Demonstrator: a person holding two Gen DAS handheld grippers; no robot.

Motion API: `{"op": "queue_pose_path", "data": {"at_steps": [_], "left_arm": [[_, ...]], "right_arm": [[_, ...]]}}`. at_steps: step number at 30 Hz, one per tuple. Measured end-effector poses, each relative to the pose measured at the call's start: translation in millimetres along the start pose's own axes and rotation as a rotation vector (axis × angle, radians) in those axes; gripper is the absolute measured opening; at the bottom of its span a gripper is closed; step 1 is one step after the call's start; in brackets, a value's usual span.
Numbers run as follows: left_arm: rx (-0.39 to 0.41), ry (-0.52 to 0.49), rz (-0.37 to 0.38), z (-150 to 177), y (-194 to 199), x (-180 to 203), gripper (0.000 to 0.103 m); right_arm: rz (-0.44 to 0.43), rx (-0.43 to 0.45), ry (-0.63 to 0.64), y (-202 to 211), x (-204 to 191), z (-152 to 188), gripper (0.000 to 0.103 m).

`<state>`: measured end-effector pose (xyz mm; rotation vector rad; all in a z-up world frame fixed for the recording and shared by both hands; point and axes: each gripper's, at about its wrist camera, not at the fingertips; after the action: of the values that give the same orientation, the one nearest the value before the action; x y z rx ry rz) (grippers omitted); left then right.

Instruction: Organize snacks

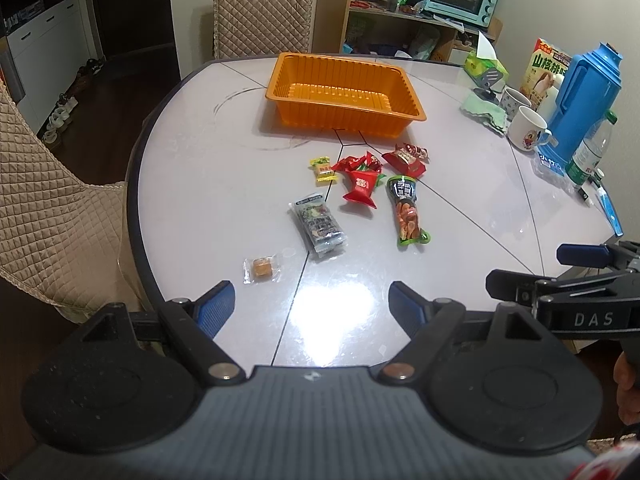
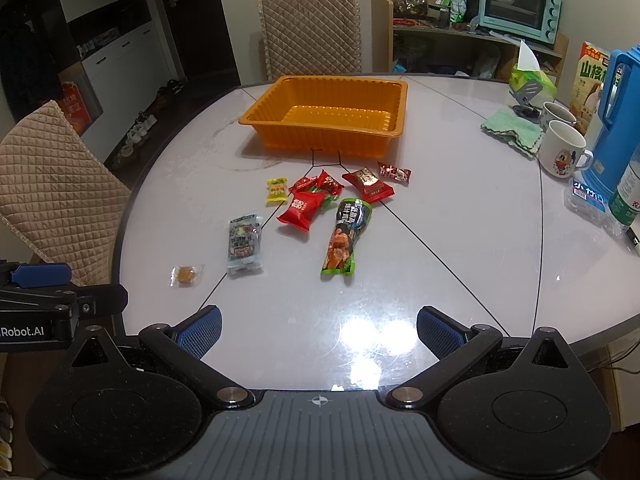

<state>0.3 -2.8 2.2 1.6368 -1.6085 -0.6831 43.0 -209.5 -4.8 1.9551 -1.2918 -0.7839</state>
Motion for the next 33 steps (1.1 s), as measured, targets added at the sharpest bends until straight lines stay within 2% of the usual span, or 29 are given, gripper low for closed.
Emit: {"op": "queue_pose_path", "data": {"at_steps": [33], "left_arm": [[0.002, 0.006, 0.0, -2.2, 1.7, -1.4, 0.083]], "right_arm": [[-0.007, 0.001, 0.004, -3.0, 1.1, -4.1, 0.103]]}}
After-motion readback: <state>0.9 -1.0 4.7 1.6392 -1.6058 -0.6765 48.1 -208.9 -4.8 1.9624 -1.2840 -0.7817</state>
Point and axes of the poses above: each gripper's, at about its wrist camera, not at the fingertips, and y roughly against the way its jaws point, x to its right, z to its underside, and after that the axes turned 3 degrees about z, right-handed
